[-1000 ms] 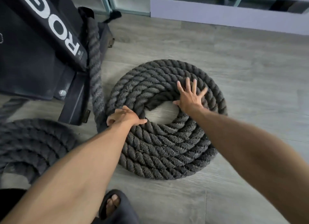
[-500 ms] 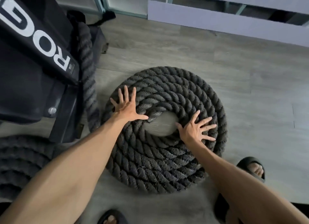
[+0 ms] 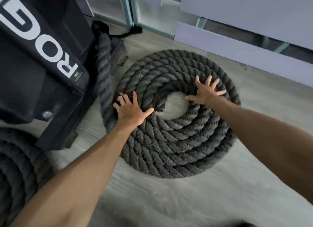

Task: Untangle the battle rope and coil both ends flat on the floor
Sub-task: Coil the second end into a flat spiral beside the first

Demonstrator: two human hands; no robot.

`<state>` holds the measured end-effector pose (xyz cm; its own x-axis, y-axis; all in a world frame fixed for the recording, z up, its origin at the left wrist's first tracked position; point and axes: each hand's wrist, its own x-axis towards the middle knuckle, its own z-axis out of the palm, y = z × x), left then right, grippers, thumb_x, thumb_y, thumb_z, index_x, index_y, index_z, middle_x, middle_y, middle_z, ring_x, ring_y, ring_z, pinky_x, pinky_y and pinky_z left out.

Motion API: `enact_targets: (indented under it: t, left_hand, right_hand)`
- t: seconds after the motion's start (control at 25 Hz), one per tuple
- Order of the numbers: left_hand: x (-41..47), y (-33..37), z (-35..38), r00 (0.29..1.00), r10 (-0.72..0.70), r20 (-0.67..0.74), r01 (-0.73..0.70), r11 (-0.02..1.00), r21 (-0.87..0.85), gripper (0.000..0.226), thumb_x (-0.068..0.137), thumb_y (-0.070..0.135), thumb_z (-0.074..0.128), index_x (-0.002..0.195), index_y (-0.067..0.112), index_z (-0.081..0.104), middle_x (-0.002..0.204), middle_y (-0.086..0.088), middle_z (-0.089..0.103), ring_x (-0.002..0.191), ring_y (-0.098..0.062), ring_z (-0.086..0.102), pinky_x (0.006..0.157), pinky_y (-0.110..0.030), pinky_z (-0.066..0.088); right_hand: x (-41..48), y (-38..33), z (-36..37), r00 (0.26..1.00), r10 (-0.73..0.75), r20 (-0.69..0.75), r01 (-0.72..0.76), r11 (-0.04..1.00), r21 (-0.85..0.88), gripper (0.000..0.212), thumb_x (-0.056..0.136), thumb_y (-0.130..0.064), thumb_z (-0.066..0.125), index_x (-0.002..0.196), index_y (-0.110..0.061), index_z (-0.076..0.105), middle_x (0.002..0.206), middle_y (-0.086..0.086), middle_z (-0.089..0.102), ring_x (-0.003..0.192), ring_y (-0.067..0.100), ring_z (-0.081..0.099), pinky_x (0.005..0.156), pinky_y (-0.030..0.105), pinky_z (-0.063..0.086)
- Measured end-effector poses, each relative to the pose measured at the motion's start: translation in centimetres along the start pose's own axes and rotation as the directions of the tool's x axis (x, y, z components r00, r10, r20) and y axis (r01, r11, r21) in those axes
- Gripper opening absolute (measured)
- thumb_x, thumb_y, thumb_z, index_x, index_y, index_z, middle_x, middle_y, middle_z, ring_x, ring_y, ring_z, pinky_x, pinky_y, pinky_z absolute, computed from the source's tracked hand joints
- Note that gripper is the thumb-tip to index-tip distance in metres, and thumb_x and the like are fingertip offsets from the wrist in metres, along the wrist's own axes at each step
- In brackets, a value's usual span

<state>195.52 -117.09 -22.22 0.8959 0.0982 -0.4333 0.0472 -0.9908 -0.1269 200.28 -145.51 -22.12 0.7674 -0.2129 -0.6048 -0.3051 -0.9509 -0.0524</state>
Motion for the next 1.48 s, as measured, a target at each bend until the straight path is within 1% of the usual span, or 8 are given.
enact_targets:
  t: [0.24, 0.48, 0.64, 0.8, 0.96, 1.16, 1.28, 1.48]
  left_hand:
    - [2.4, 1.7, -0.6, 0.985, -0.141, -0.097, 0.135, 0.988, -0.068, 0.114, 0.072, 0.093, 0.029, 0.153, 0.012, 0.021, 0.152, -0.029, 0.024, 0.137, -0.043, 0.024, 0.113, -0.047, 0.022]
    - [2.3, 2.0, -1.2, 0.987, -0.160, -0.016, 0.158, 0.983, -0.090, 0.112, 0.077, 0.090, 0.029, 0.155, 0.011, 0.015, 0.156, -0.029, 0.016, 0.143, -0.044, 0.017, 0.117, -0.048, 0.018]
    - [0.0, -0.5, -2.3, 0.991, -0.011, -0.133, -0.034, 0.942, -0.335, 0.064, 0.094, 0.055, 0.050, 0.137, 0.007, 0.045, 0.140, -0.021, 0.042, 0.131, -0.038, 0.038, 0.105, -0.046, 0.039]
    - [-7.6, -7.4, -3.7, 0.926, -0.049, -0.375, -0.180, 0.815, -0.550, 0.015, 0.093, 0.019, 0.053, 0.099, 0.009, 0.062, 0.104, -0.011, 0.060, 0.100, -0.030, 0.057, 0.085, -0.042, 0.049]
    - [-19.6, -16.9, -1.0, 0.951, -0.257, -0.171, 0.103, 0.788, -0.608, 0.017, 0.093, 0.019, 0.055, 0.104, 0.011, 0.065, 0.109, -0.011, 0.067, 0.101, -0.028, 0.065, 0.085, -0.037, 0.050]
    - [-34.0, -28.8, 7.0, 0.870, -0.475, 0.132, 0.451, 0.659, -0.603, 0.032, 0.086, 0.029, 0.060, 0.112, 0.012, 0.066, 0.112, -0.016, 0.067, 0.112, -0.035, 0.060, 0.094, -0.044, 0.049]
    - [-35.0, -35.8, 11.4, 0.832, -0.525, 0.179, 0.531, 0.659, -0.533, 0.045, 0.087, 0.034, 0.065, 0.127, 0.015, 0.057, 0.131, -0.014, 0.055, 0.128, -0.033, 0.043, 0.104, -0.048, 0.040]
    - [-30.4, -45.6, 17.8, 0.885, -0.466, 0.008, 0.419, 0.788, -0.451, 0.066, 0.091, 0.050, 0.058, 0.145, 0.017, 0.039, 0.150, -0.008, 0.039, 0.143, -0.027, 0.026, 0.115, -0.048, 0.026]
  right_hand:
    - [7.2, -3.3, -4.9, 0.976, -0.214, -0.040, 0.210, 0.973, -0.096, 0.106, 0.085, -0.061, 0.068, 0.160, -0.040, -0.005, 0.165, 0.010, -0.026, 0.151, 0.038, -0.023, 0.107, 0.082, -0.002]
    - [6.7, -4.5, -4.0, 0.977, -0.167, -0.133, 0.159, 0.985, -0.071, 0.093, 0.096, -0.046, 0.063, 0.160, -0.036, -0.003, 0.166, 0.009, -0.021, 0.152, 0.036, -0.019, 0.111, 0.078, 0.001]
    - [0.9, -8.7, -1.0, 0.958, -0.190, -0.216, 0.184, 0.982, -0.049, 0.060, 0.099, -0.012, 0.049, 0.156, -0.016, 0.029, 0.166, 0.018, 0.010, 0.153, 0.042, 0.004, 0.116, 0.072, 0.009]
    - [-10.7, -17.3, 1.1, 0.829, -0.442, -0.341, 0.482, 0.875, 0.037, 0.033, 0.099, -0.022, 0.044, 0.121, -0.008, 0.064, 0.127, 0.017, 0.062, 0.126, 0.036, 0.050, 0.103, 0.047, 0.040]
    - [-24.5, -24.1, 6.3, 0.776, -0.590, -0.223, 0.624, 0.770, 0.137, 0.028, 0.098, -0.021, 0.043, 0.110, -0.007, 0.065, 0.113, 0.021, 0.066, 0.109, 0.040, 0.060, 0.092, 0.043, 0.046]
    - [-38.2, -27.7, 17.7, 0.660, -0.737, 0.148, 0.735, 0.674, 0.081, 0.031, 0.098, -0.024, 0.046, 0.124, -0.013, 0.058, 0.122, 0.014, 0.060, 0.118, 0.032, 0.053, 0.098, 0.044, 0.045]
    - [-40.0, -32.9, 23.8, 0.570, -0.809, 0.142, 0.810, 0.583, 0.067, 0.036, 0.098, -0.025, 0.048, 0.133, -0.016, 0.054, 0.131, 0.010, 0.054, 0.128, 0.028, 0.045, 0.106, 0.042, 0.037]
    - [-38.0, -44.7, 31.8, 0.315, -0.949, 0.005, 0.948, 0.314, -0.046, 0.050, 0.094, -0.026, 0.056, 0.140, -0.007, 0.050, 0.149, 0.013, 0.041, 0.142, 0.032, 0.033, 0.117, 0.043, 0.027]
